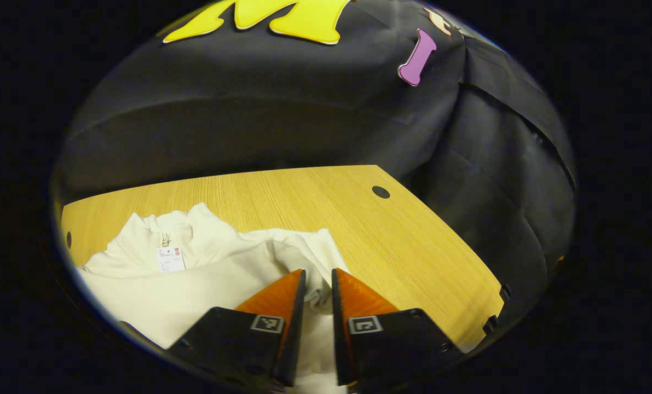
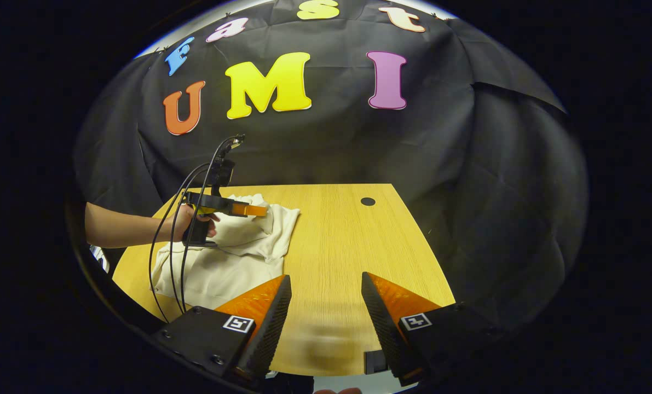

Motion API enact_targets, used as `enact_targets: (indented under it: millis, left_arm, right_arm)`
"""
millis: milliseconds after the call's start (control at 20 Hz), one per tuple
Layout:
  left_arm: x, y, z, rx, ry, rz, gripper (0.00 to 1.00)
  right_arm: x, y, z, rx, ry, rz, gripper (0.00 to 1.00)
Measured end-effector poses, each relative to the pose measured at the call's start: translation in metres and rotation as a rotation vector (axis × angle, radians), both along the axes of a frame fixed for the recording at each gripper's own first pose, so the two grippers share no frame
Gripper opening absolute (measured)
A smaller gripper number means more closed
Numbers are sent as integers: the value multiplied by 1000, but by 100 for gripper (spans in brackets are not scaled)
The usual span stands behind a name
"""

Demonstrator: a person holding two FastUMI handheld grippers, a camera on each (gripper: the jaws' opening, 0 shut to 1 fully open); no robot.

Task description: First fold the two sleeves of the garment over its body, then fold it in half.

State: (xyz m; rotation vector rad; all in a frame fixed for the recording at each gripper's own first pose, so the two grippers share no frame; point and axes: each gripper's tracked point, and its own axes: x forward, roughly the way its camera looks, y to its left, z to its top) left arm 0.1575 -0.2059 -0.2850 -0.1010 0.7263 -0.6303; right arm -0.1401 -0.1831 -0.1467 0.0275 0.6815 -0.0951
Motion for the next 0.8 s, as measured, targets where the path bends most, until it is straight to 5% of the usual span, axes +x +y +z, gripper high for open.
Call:
enact_targets:
  millis: [50, 100, 300, 800]
  left_arm:
    - [0, 1, 0, 4, -8, 4, 31]
    - [-3, 3, 0, 8, -11, 9, 62]
    - [-14, 25, 15, 23, -67, 67, 100]
    - [-92, 137, 93, -15, -192, 315, 98]
  right_arm:
    - [2, 2, 1, 3, -1, 3, 82]
    - [5, 5, 1, 5, -4, 8, 81]
    - [17, 20, 1, 19, -20, 35, 82]
    - [61, 82, -4, 37, -75, 154, 82]
